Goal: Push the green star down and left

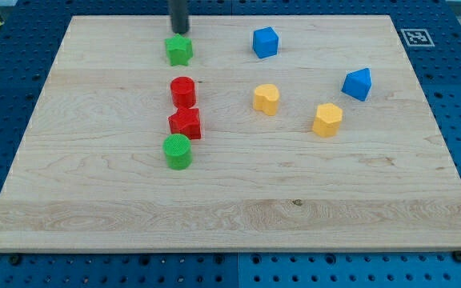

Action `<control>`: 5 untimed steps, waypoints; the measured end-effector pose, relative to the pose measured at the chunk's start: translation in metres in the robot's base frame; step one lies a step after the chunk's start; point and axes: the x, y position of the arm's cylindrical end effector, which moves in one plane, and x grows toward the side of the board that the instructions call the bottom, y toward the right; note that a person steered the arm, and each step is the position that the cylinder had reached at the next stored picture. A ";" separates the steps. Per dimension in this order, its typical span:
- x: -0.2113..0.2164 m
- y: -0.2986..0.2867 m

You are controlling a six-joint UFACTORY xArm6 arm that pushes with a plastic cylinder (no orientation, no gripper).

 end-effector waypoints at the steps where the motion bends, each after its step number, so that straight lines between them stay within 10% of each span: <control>1: 0.015 -0.003; 5: 0.053 0.044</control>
